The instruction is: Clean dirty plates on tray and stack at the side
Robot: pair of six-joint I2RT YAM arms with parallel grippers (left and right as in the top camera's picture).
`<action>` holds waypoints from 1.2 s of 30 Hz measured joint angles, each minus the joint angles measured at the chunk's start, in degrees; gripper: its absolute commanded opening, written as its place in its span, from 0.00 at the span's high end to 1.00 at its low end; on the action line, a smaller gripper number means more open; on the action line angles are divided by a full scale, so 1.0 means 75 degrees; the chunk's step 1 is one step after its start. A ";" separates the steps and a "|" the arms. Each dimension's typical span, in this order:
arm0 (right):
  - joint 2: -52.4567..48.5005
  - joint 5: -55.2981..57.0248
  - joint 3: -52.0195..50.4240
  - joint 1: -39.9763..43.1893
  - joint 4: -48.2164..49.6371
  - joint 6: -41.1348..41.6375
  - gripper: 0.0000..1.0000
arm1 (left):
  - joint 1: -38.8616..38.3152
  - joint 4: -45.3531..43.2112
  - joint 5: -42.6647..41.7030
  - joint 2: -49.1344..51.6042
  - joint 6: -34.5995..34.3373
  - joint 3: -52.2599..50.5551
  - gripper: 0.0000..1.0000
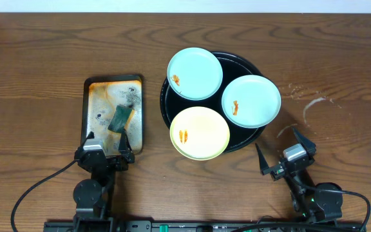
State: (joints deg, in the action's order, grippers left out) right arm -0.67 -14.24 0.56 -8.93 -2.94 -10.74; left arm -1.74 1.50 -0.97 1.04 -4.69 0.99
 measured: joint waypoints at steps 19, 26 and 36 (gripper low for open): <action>0.0000 0.0020 0.0000 0.0000 0.0000 0.0000 0.01 | 0.0000 0.0000 0.0003 0.0000 0.0000 0.0000 0.11; 0.0000 0.0020 0.0000 0.0000 0.0000 0.0003 0.01 | 0.0000 0.0000 -0.0029 0.0000 0.0000 0.0000 0.11; -0.0026 0.0020 0.0178 0.0000 -0.0093 0.0676 0.01 | 0.0000 0.0227 -0.0831 0.0023 -0.0003 0.0187 0.11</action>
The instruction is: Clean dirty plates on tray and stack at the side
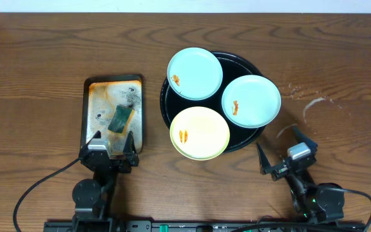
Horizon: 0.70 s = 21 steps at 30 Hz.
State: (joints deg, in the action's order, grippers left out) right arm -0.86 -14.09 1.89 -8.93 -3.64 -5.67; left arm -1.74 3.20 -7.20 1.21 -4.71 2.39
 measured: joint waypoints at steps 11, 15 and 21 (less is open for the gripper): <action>-0.2920 -0.0137 0.4083 0.0000 -0.2594 0.0606 0.01 | 0.0000 0.3010 -0.0283 0.2815 -0.0137 0.4322 0.11; -0.5319 -0.0204 0.6441 0.0000 -0.4331 0.0685 0.01 | -0.0009 0.4934 -0.0286 0.5409 -0.0166 0.6712 0.10; -0.7895 -0.0358 0.9171 0.0000 -0.6755 0.0723 0.01 | -0.0026 0.7003 -0.0291 0.7621 -0.0175 0.8839 0.10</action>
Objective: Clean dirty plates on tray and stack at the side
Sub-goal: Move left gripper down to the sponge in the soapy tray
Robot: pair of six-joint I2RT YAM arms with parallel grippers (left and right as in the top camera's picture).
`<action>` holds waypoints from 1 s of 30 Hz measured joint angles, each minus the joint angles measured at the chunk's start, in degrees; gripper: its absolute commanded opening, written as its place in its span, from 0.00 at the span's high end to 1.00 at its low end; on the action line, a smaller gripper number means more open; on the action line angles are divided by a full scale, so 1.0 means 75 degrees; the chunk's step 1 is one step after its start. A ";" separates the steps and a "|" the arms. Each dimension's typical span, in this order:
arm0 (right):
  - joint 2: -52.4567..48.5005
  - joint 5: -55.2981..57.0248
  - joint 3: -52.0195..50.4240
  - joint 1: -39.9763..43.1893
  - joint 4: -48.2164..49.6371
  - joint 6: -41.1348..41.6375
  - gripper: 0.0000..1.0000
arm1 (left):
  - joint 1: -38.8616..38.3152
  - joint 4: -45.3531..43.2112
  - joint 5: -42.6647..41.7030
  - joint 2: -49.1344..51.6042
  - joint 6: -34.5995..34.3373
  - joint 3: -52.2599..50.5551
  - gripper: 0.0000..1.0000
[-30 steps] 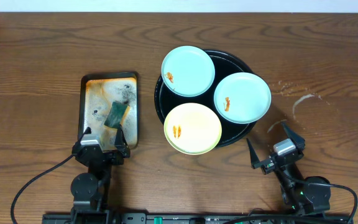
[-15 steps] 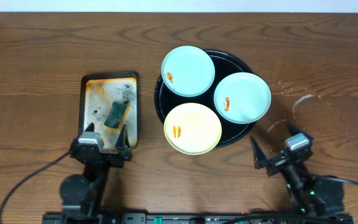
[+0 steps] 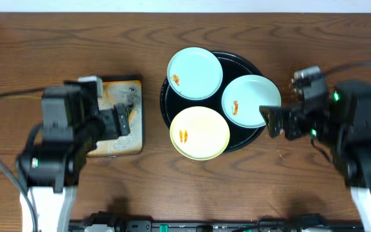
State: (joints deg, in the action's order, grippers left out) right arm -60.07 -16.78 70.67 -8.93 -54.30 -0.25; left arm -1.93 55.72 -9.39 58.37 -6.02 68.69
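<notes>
Three dirty plates sit on the round black tray [image 3: 253, 134]. They are a light-blue plate [image 3: 194, 73] at the back, a second light-blue plate [image 3: 247, 96] on the right and a yellow plate [image 3: 199, 132] in front, each with orange smears. My right gripper [image 3: 272, 121] stands open at the right plate's near-right rim. My left gripper [image 3: 120, 120] hangs open over the stained metal pan [image 3: 129, 96]. The green sponge is hidden beneath it.
The wooden table [image 3: 57, 45] runs wide to the back and left. A whitish smear [image 3: 314, 103] marks the wood at the right, beside my right arm. Both arms' bodies cover the table's left and right flanks.
Both arms left their rest at the front edge. The left gripper now hangs over the pan, covering the sponge. The right gripper now sits at the right blue plate's rim.
Both grippers first rested open at the front edge, the sponge lying in plain sight in the pan. They stayed there with only slight shifts. Now each arm reaches in, left over the pan, right at the tray; the plates have not moved.
</notes>
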 measured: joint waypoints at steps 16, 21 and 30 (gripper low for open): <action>-0.0924 -0.0956 0.0583 0.0000 -0.0903 0.0530 0.01 | -0.0009 0.0889 0.0312 0.1536 -0.0192 0.0280 0.16; -0.0924 -0.0842 0.0586 0.0000 -0.1090 0.0647 0.01 | -0.0009 0.0857 0.1061 0.2830 -0.0236 0.0283 0.22; -0.0924 -0.0775 0.0586 0.0000 -0.1297 0.0708 0.01 | -0.0009 0.0294 0.1364 0.5406 0.0035 0.0283 0.45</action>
State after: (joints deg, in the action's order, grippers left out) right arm -67.00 -22.59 75.07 -8.93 -64.03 5.06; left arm -2.00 57.93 0.84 98.91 -5.76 70.81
